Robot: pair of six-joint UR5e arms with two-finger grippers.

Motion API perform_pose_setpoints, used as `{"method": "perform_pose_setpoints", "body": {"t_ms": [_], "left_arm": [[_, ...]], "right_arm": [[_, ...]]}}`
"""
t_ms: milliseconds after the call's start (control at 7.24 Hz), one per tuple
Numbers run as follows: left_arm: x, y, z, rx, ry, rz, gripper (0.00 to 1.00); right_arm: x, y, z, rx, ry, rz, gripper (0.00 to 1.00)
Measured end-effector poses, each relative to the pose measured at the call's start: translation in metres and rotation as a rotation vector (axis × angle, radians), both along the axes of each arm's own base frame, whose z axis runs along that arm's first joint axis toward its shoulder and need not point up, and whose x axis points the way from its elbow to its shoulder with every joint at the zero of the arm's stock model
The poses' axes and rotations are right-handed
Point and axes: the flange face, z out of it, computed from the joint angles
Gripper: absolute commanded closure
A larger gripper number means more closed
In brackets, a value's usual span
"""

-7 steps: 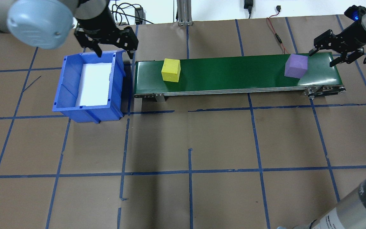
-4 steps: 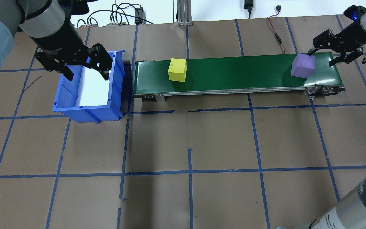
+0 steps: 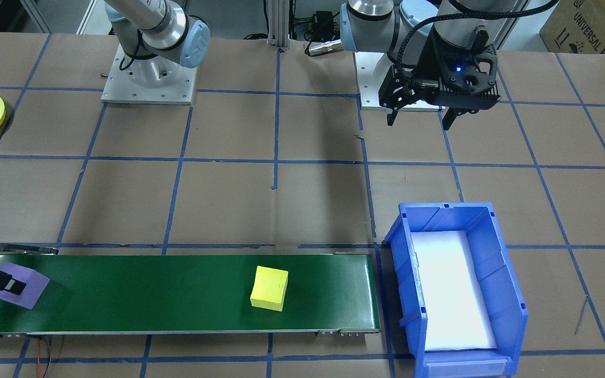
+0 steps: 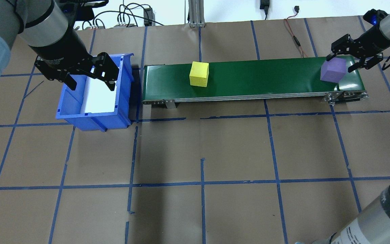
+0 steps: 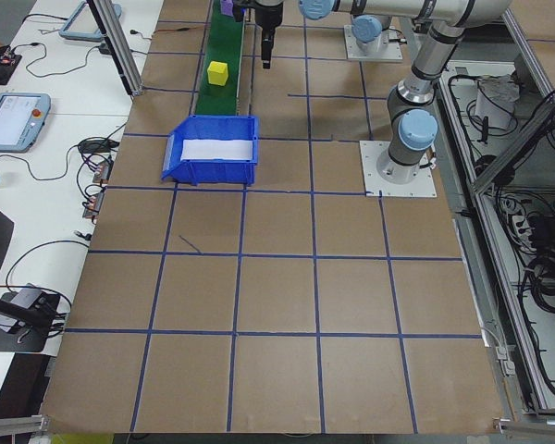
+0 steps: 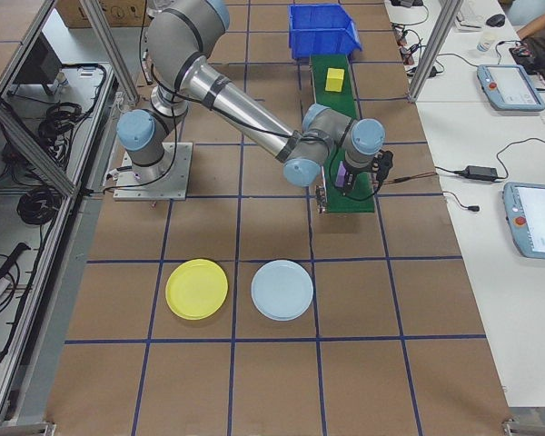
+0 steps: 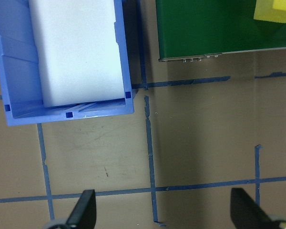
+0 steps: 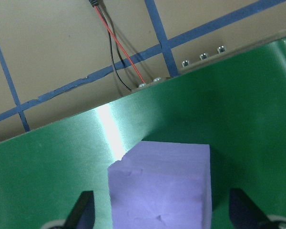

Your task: Move block left to right into plate

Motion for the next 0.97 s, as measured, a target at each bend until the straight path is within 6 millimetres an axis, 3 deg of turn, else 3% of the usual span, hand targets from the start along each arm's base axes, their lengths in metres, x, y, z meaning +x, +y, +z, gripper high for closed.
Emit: {"method": "perform_pose_setpoints", "body": {"t_ms": [276,414,552,690,829,967], "left_arm": [[-0.005,-0.003,0.001,-0.009,0.002,-0.011,0.00],[-0.008,-0.002,0.001,-0.012,0.002,-0.018,0.00],[-0.009,-0.002,0.002,-0.014,0.002,-0.021,0.00],[-0.010,-0.002,0.003,-0.015,0.002,-0.021,0.00],[-0.010,-0.002,0.003,-0.017,0.002,-0.022,0.00],[-0.011,-0.001,0.003,-0.017,0.002,-0.023,0.00]], "right_arm": [[0.000,-0.001,-0.005,0.001,-0.003,-0.003,0.00],[-0.002,-0.002,-0.011,-0.001,0.010,0.000,0.09],[-0.007,-0.004,-0.015,-0.010,0.052,0.003,0.28],[-0.012,-0.005,-0.015,-0.019,0.102,0.007,0.65],[-0.016,-0.005,-0.013,-0.022,0.143,0.011,0.74],[-0.018,-0.002,-0.009,-0.012,0.177,0.014,0.74]]}}
